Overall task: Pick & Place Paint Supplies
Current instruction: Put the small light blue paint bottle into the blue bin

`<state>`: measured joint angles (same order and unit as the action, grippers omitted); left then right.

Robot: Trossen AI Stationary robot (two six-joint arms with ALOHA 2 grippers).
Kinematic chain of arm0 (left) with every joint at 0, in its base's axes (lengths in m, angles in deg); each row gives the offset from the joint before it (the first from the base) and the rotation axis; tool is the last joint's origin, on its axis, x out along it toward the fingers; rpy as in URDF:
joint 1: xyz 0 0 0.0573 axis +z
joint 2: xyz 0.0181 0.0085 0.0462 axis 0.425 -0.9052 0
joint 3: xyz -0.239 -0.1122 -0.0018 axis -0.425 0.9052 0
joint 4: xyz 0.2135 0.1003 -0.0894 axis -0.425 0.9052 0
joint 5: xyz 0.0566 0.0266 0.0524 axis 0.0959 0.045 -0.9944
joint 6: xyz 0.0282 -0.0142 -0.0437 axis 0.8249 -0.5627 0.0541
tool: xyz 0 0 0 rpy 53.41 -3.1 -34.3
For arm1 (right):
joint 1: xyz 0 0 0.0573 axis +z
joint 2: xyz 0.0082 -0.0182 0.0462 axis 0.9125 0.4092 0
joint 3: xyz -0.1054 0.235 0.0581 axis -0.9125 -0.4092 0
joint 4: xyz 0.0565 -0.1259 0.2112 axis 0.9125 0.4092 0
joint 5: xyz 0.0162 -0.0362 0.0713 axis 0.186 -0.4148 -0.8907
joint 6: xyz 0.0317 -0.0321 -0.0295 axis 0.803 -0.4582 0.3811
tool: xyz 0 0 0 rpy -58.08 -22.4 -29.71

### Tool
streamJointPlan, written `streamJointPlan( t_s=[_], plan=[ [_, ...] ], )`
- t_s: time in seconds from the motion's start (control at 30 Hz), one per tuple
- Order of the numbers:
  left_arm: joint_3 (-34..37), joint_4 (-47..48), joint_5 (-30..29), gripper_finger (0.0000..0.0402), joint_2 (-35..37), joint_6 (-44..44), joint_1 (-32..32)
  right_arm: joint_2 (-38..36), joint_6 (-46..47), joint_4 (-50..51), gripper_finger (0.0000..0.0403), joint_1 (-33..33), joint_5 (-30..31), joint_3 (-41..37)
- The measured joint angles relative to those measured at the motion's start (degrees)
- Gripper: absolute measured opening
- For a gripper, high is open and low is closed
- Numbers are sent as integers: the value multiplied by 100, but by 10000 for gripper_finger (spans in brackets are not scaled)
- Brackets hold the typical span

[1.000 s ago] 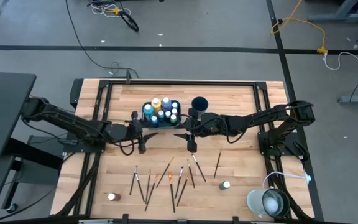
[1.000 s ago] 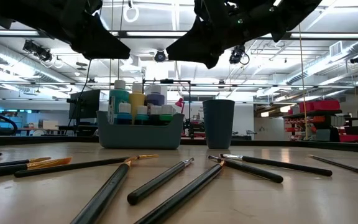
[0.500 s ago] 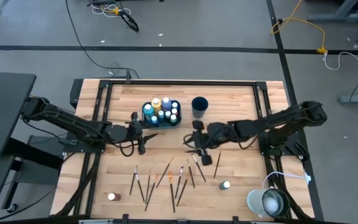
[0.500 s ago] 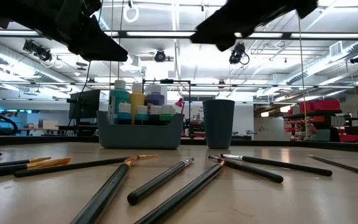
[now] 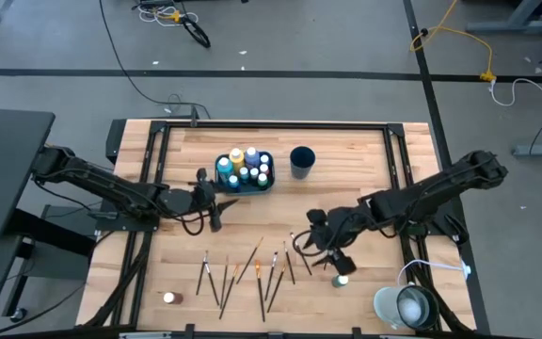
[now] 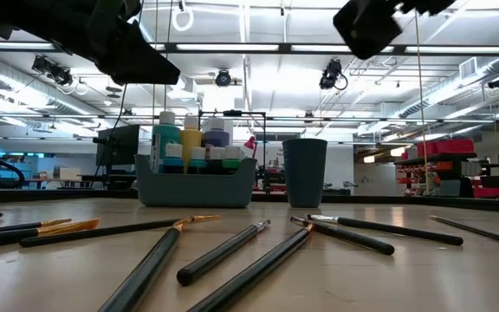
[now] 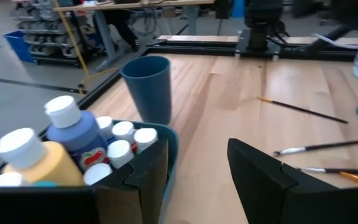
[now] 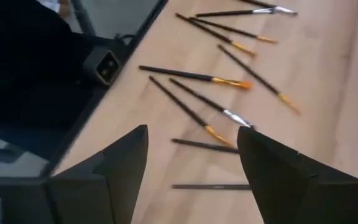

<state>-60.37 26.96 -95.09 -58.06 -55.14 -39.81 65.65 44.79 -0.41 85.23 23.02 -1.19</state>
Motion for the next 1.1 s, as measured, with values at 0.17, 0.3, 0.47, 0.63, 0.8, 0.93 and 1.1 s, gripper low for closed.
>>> streamJointPlan(
  t_s=[0.17, 0.3, 0.47, 0.63, 0.8, 0.93, 1.1],
  plan=[
    [0, -53, -237, 176, 0, -32, 0, 178, 65, 338, 250, 429, 37, 195],
    [0, -97, -262, 176, 0, -29, 0, 300, 284, 652, 250, 766, 185, 226],
    [0, -140, -309, 176, -2, -29, 0, 357, 717, 1088, 250, 1123, 316, 223],
    [0, -145, -328, 176, -2, -33, 0, 385, 962, 1625, 250, 1366, 456, 223],
    [0, -181, -365, 176, -2, -35, 0, 504, 970, 1904, 249, 1513, 467, 217],
    [0, -190, -367, 176, -2, -35, 0, 662, 972, 1883, 249, 1564, 465, 219],
    [0, -191, -367, 176, -2, -35, 0, 826, 938, 1912, 249, 1590, 501, 219]
  ],
)
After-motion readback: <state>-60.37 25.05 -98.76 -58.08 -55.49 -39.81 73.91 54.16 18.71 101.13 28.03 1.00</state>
